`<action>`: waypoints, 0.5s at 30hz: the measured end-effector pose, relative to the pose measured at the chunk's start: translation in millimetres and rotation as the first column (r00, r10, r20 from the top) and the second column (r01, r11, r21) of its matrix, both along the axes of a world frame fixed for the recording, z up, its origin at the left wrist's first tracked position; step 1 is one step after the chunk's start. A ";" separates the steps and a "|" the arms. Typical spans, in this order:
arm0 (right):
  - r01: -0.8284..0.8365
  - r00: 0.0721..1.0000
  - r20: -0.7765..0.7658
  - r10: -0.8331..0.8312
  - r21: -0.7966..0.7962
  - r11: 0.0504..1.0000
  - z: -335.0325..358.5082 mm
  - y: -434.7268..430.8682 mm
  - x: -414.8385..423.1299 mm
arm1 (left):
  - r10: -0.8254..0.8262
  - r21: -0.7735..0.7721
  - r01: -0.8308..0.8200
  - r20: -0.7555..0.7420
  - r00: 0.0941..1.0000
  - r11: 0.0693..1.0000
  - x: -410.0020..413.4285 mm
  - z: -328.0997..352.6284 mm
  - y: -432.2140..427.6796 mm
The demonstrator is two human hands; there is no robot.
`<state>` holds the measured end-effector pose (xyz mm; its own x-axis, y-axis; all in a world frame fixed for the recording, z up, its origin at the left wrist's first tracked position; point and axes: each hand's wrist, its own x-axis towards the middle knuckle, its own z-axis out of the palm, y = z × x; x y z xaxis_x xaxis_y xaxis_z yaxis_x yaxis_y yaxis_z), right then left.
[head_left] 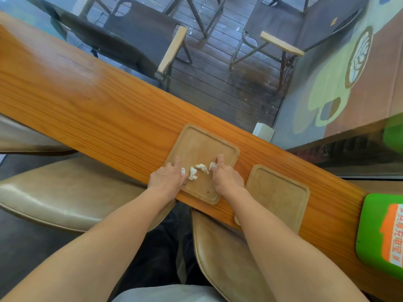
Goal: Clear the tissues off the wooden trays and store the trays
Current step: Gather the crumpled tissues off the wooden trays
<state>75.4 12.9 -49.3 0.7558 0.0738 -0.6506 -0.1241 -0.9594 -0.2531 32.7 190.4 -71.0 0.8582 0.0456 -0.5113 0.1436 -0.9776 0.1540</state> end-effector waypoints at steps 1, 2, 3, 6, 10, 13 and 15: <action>-0.003 1.000 -0.001 0.003 -0.017 1.000 -0.7 1.3 -0.1 | -0.017 0.010 0.017 -0.006 1.000 1.000 0.5 -0.5 -0.1; -0.008 1.000 -0.004 0.008 -0.030 1.000 -1.4 2.5 -0.4 | -0.036 0.020 0.037 -0.009 0.999 0.999 0.8 -0.8 -0.3; -0.008 1.000 -0.008 0.008 -0.040 0.999 -1.7 3.4 -0.8 | -0.058 0.029 0.058 -0.009 0.998 0.998 0.6 -1.0 -1.3; 0.017 1.000 -0.001 -0.017 -0.045 0.999 -1.6 3.5 -2.5 | -0.106 0.028 0.107 -0.014 0.994 0.994 -2.2 -0.6 -6.5; 0.120 0.992 0.031 -0.124 0.100 0.988 0.0 -5.3 -13.3 | -0.060 0.034 0.063 -0.087 0.994 0.997 -11.0 4.2 -11.7; 0.203 0.977 0.038 -0.212 0.156 0.967 1.8 -13.5 -21.7 | 0.001 -0.004 -0.001 -0.099 0.995 1.000 -18.2 9.5 -12.7; 0.246 0.966 0.037 -0.256 0.168 0.955 3.4 -17.6 -25.3 | 0.033 -0.035 -0.037 -0.108 0.994 0.999 -19.2 14.2 -13.6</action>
